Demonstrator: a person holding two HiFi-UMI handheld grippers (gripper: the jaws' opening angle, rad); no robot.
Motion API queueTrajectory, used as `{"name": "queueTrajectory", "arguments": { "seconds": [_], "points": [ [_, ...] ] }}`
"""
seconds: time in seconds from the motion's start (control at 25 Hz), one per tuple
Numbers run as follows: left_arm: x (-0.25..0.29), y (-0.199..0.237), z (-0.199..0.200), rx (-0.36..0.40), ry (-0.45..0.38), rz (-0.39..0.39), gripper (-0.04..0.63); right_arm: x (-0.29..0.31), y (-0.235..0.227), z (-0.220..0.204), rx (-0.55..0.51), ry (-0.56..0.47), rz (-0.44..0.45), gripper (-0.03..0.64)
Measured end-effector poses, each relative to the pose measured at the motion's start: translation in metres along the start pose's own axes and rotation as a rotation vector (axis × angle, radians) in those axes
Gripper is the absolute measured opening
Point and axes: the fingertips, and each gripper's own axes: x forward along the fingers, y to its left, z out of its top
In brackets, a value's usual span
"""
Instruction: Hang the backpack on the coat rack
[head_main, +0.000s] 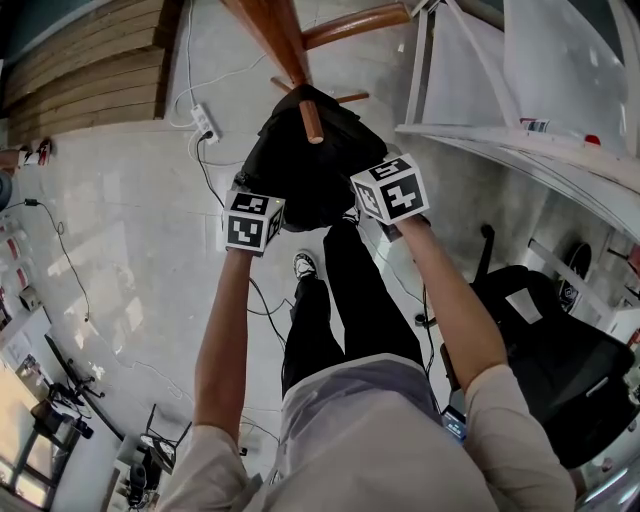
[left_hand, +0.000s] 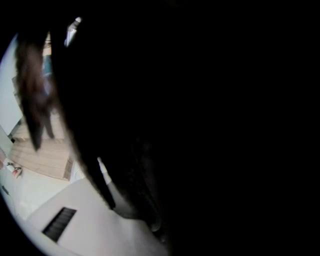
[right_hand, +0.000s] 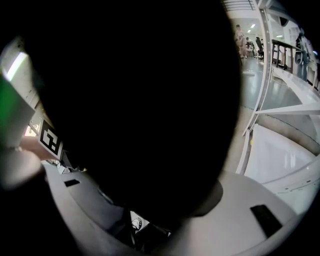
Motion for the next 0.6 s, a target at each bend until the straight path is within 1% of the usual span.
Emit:
{"name": "queueTrajectory", "arguments": {
  "seconds": [0.16,0.36,0.48,0.6],
  "points": [
    [0.006,0.006,0.001,-0.001,-0.017,0.014,0.18,0.005,-0.008,0.002,-0.026,0.003,-0.01,0.225],
    [0.015,0.013,0.001,0.001,-0.007,0.03,0.198,0.009,-0.02,0.005,-0.043,0.004,-0.033,0.24],
    [0.016,0.018,0.003,0.008,-0.003,0.05,0.201,0.011,-0.024,0.007,-0.044,-0.004,-0.041,0.251],
    [0.019,0.021,0.007,0.01,-0.014,0.051,0.202,0.012,-0.029,0.011,-0.032,-0.008,-0.048,0.265]
  ]
}}
